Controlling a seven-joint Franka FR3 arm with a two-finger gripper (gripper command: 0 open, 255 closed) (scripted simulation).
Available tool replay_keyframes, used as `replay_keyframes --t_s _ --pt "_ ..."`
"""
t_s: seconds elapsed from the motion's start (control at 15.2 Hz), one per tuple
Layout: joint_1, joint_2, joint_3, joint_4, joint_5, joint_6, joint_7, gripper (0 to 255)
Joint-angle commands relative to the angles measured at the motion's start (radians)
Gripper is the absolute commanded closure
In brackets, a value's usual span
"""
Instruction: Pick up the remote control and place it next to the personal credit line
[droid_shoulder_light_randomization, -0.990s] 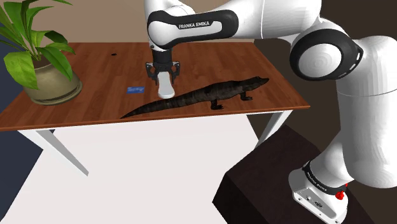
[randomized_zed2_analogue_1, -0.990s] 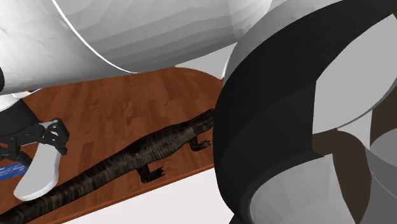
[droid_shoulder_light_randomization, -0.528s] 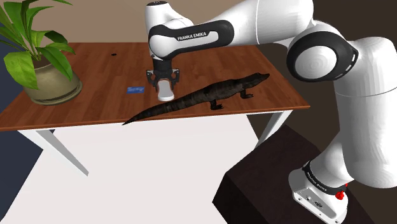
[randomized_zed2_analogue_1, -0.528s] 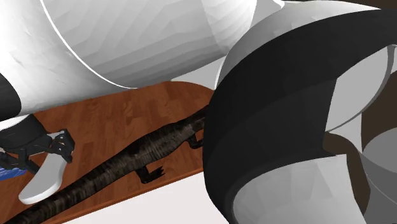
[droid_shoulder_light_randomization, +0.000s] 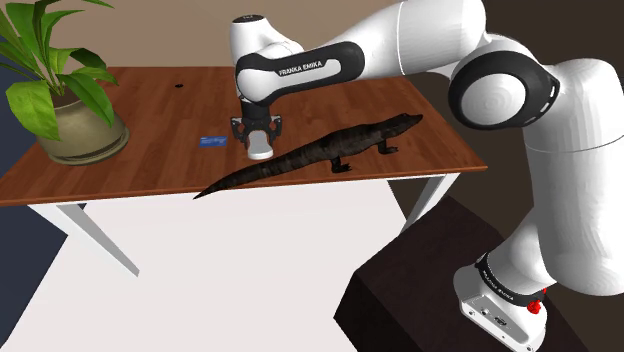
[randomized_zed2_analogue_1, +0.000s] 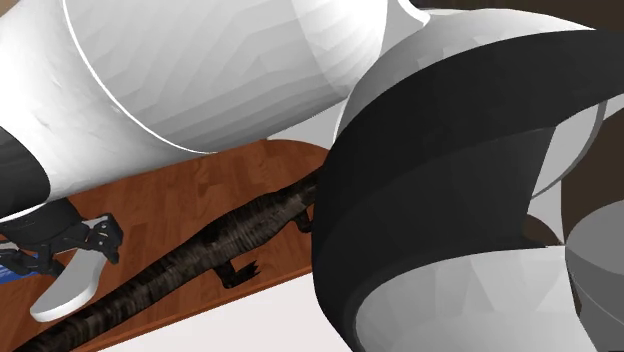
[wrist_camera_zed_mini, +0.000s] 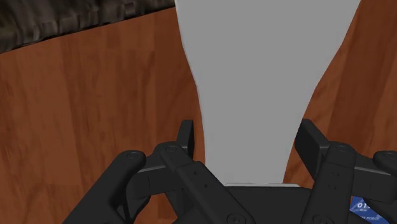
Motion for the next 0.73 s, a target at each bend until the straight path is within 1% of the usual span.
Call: replay_keyframes --t_s 0.0,0.26,0.33,0.59,0.66 --pt "-0.001 0.007 -0.002 -0.004 -0.001 -0.001 0.000 255" --pt "-0.001 0.008 -0.001 -0.004 -0.001 -0.001 0.000 255" --pt "-0.002 0.006 -0.001 -0.006 -0.001 0.000 -0.001 0" --pt "-0.006 0.002 -0.002 -0.016 0.000 0.006 -0.005 0" --pt "-0.001 0.007 -0.001 -0.004 -0.001 -0.001 0.000 0"
